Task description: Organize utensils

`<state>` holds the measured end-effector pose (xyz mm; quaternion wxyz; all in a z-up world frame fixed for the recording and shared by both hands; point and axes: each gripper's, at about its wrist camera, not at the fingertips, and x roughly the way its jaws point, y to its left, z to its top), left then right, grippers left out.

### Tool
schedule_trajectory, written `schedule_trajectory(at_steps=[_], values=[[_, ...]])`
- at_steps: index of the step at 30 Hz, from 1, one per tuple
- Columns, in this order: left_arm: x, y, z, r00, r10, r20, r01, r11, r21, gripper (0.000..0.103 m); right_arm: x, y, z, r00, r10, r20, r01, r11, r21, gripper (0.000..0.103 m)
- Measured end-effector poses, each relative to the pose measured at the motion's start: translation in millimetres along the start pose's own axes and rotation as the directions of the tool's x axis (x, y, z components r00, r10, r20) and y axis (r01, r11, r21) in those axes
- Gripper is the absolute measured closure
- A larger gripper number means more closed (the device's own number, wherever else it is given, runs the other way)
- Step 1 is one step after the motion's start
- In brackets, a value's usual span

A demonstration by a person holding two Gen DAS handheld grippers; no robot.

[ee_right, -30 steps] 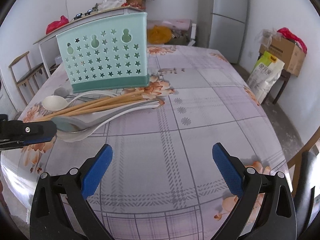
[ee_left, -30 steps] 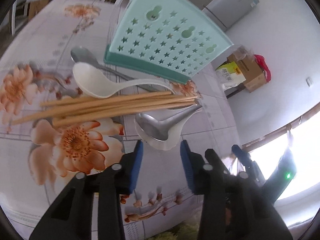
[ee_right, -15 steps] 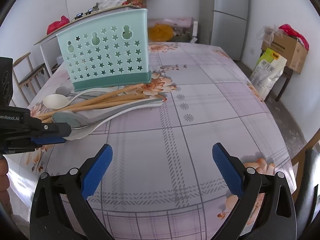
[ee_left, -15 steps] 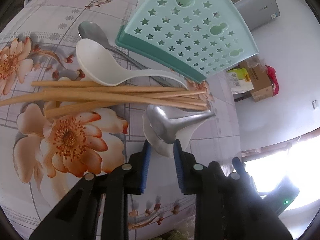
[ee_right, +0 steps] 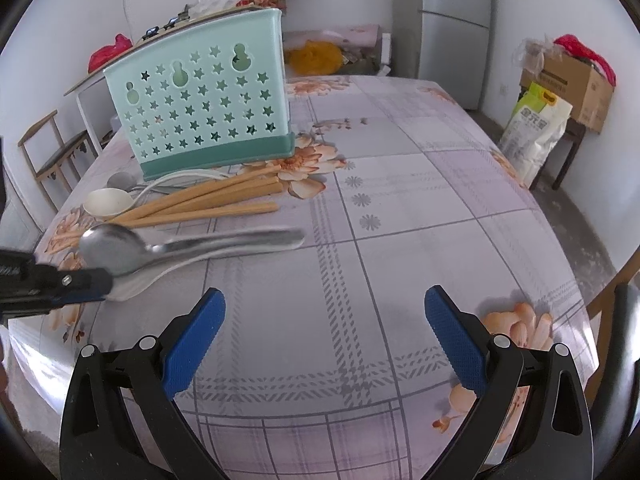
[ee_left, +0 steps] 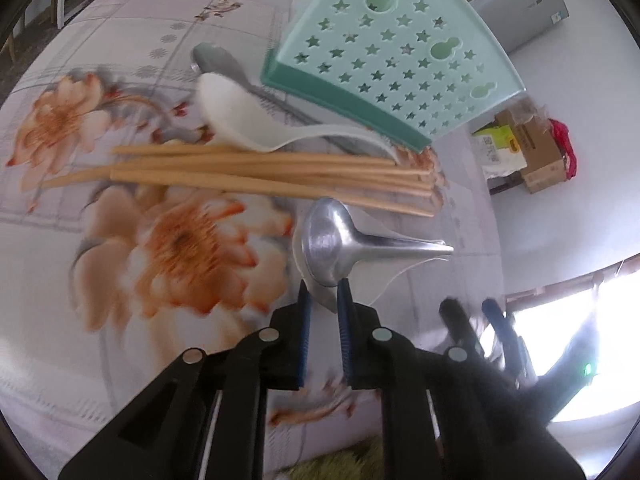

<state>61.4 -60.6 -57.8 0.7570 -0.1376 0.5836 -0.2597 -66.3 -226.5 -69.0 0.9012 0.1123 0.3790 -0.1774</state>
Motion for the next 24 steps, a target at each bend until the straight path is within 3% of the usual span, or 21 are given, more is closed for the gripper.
schedule_trajectory(at_steps=[7,14,19,24], values=[[-19,25,-10,0.999,0.035,0.019,-0.035,0.999,-0.015,0.091,13,4,-5,0.999,-0.024,-0.041,0.023,0.999,-0.024,0.008],[-20,24,-9,0.997,0.058,0.06,-0.059,0.998,0.018,0.091,6,-4,-5,0.999,-0.011,-0.045,0.01,1.0,-0.015,0.008],[-20,24,-10,0.995,0.053,0.082,-0.057,0.997,0.042,0.088,-17,-21,4,0.998,0.049,0.031,-0.051,0.998,0.046,0.008],[-19,24,-9,0.994,0.044,0.104,-0.05,0.997,0.062,0.087,-33,-17,19,0.991,0.107,0.087,-0.107,0.994,-0.005,0.008]])
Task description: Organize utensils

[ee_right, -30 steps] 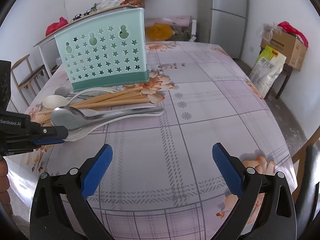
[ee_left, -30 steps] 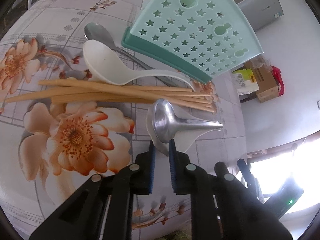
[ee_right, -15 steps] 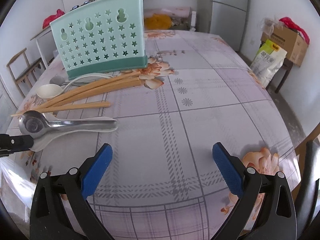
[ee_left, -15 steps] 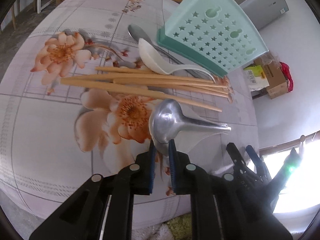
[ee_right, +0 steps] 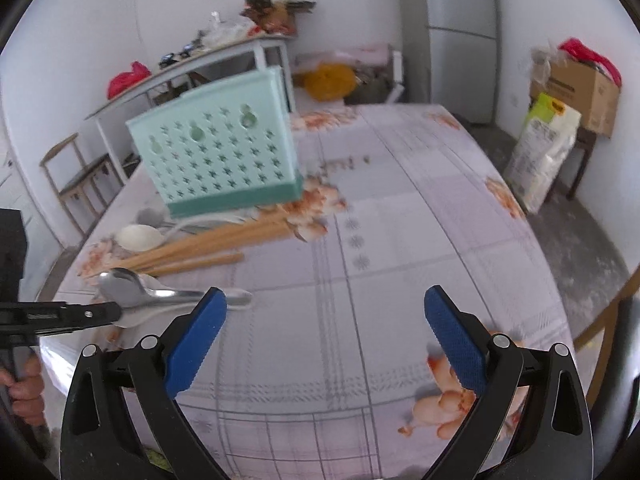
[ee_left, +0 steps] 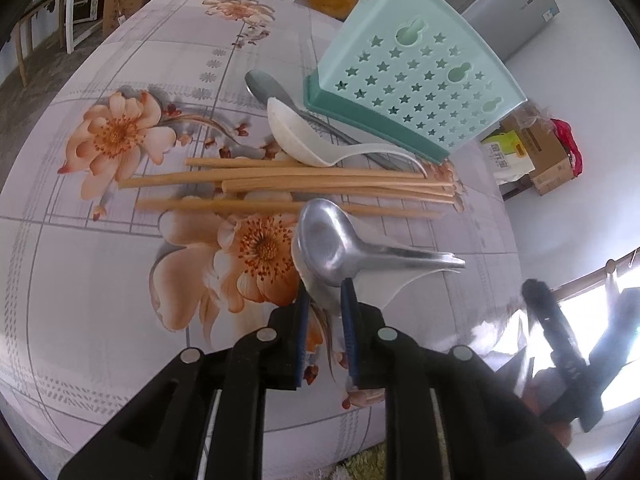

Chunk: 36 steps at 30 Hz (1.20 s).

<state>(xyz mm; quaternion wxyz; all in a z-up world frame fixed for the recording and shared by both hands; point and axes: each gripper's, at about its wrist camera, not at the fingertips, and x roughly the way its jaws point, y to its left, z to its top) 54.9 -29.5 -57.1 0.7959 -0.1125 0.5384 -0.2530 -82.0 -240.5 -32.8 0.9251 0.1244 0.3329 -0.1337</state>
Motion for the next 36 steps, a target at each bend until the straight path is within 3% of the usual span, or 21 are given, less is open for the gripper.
schedule_trajectory(at_steps=[9,16,27,33,36], values=[[1,-4,-1,0.998,0.024,0.052,-0.028,0.996,0.081,0.088,-5,35,24,0.992,0.124,0.017,-0.12,0.979,-0.162,0.025],[-7,2,-3,0.997,0.015,0.081,-0.021,0.997,0.074,0.086,17,60,32,0.97,0.231,-0.082,-0.243,0.95,-0.195,0.046],[-16,17,1,0.998,-0.013,0.068,0.008,0.997,0.076,0.083,20,84,6,0.947,0.283,-0.153,-0.309,0.93,-0.199,0.055],[-16,19,-4,0.997,-0.03,0.068,0.027,0.999,0.041,0.088,17,89,8,0.947,0.285,-0.15,-0.315,0.92,-0.234,0.062],[-20,14,-3,0.997,-0.016,0.08,0.009,0.997,0.08,0.09,16,91,17,0.935,0.319,-0.152,-0.349,0.901,-0.259,0.064]])
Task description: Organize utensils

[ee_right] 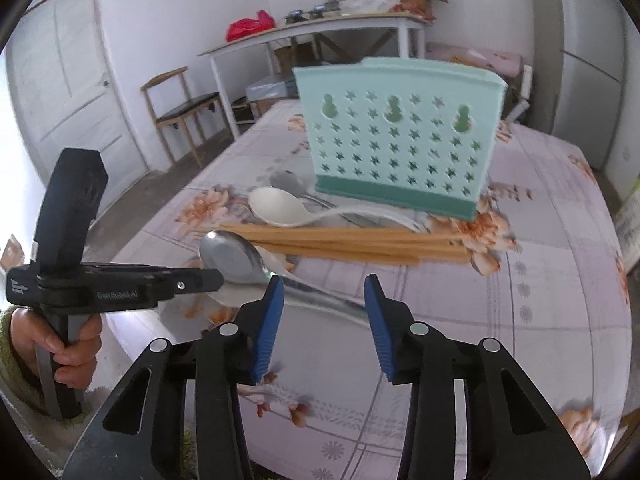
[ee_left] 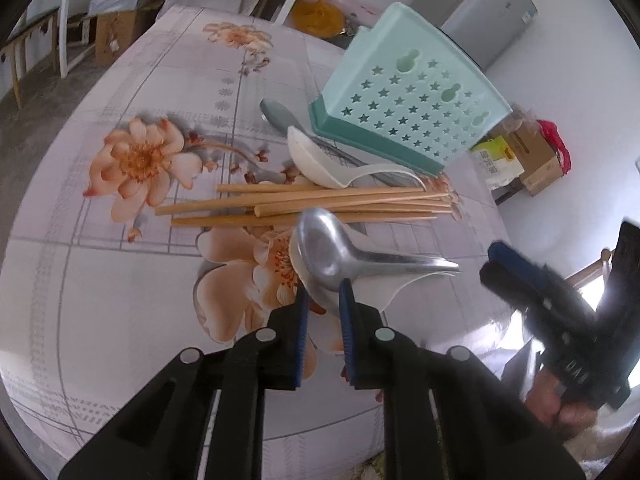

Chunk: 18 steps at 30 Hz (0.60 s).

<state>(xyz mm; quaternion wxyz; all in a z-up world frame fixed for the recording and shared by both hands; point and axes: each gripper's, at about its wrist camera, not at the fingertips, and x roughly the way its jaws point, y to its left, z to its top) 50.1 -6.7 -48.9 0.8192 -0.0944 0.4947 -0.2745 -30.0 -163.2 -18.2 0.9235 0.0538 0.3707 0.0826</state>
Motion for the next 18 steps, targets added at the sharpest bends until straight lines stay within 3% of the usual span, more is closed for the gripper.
schedule_trajectory(at_steps=[6,10,15,18], values=[[-3,-9,1,0.997,0.062,0.034,-0.065,0.993,0.101,0.091,14,2,33,0.988,0.154,-0.026,-0.156,0.982,-0.11,0.065],[-1,-9,-1,0.995,0.092,0.048,-0.098,0.985,0.141,0.091,44,5,57,0.96,0.259,-0.107,-0.275,0.945,-0.179,0.078],[1,-7,-3,0.991,0.117,0.059,-0.126,0.972,0.196,0.091,66,24,67,0.928,0.321,-0.19,-0.368,0.871,-0.327,0.081],[2,-3,-2,0.992,0.11,0.059,-0.12,0.971,0.209,0.091,70,38,69,0.902,0.359,-0.24,-0.43,0.8,-0.419,0.081]])
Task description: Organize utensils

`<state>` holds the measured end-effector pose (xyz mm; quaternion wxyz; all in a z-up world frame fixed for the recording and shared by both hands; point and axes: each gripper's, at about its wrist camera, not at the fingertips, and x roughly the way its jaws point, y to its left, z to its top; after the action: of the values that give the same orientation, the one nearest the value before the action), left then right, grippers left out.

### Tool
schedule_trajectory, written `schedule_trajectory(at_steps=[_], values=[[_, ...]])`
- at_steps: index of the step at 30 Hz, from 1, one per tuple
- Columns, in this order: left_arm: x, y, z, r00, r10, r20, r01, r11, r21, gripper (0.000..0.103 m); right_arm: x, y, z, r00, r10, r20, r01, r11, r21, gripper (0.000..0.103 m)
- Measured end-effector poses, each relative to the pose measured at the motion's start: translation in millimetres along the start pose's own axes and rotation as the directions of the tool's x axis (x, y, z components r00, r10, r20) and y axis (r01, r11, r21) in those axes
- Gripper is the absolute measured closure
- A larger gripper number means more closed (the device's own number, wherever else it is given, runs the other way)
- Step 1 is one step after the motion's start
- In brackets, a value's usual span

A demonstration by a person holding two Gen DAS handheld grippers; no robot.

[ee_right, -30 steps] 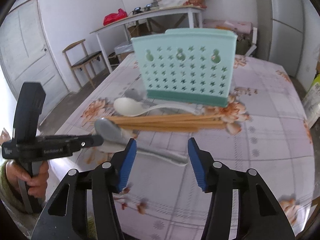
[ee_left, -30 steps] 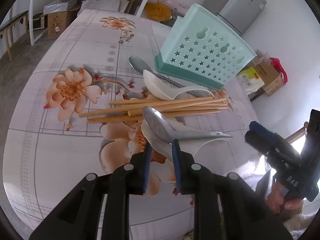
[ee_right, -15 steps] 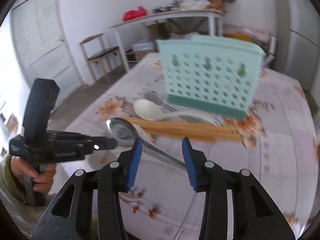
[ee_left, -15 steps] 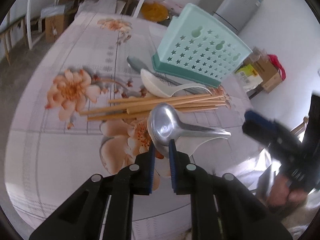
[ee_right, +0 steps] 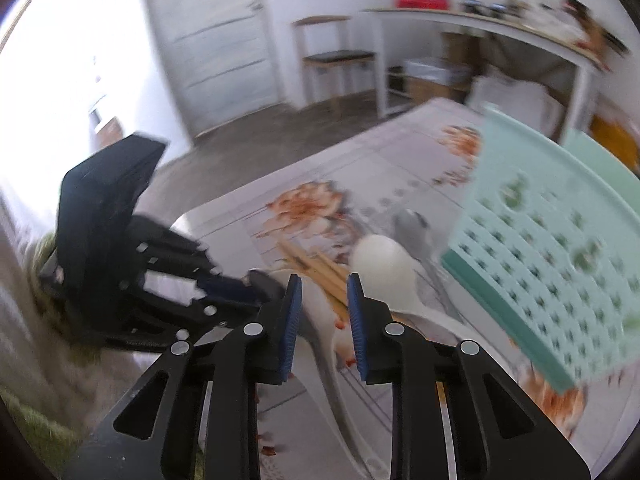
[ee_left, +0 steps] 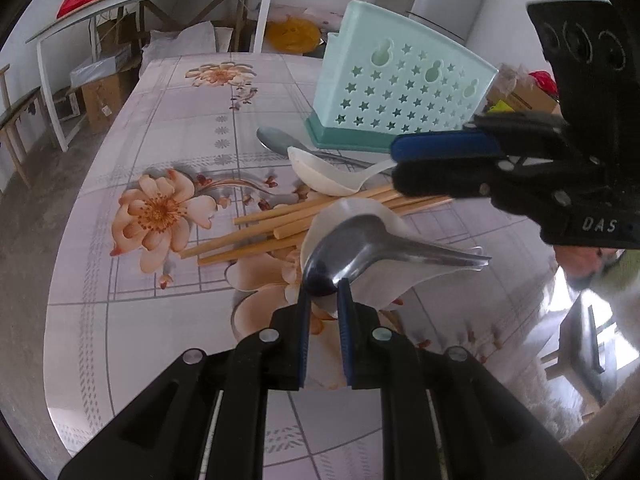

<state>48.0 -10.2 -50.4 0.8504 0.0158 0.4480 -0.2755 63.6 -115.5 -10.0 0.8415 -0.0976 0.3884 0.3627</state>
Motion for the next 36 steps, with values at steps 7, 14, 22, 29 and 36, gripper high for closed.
schedule_trajectory(at_steps=[7,14,22,29,36], values=[[1,6,1,1.0,-0.024,0.015,0.023,1.0,0.02,0.091,15,7,-1,0.996,0.033,-0.083,-0.044,0.991,-0.128,0.081],[4,5,2,0.999,-0.03,0.021,0.029,0.998,0.057,0.091,21,2,-1,0.991,0.048,-0.123,-0.069,0.983,-0.172,0.081],[3,6,2,0.999,-0.031,0.027,0.029,0.997,0.065,0.091,18,4,1,0.991,0.064,-0.121,-0.089,0.974,-0.206,0.09],[3,5,2,0.999,-0.03,0.03,0.028,0.997,0.075,0.091,26,10,2,0.99,0.051,-0.131,-0.082,0.966,-0.244,0.091],[3,5,3,0.999,-0.035,0.031,0.032,0.997,0.069,0.091,31,5,0,0.99,0.057,-0.131,-0.086,0.97,-0.226,0.099]])
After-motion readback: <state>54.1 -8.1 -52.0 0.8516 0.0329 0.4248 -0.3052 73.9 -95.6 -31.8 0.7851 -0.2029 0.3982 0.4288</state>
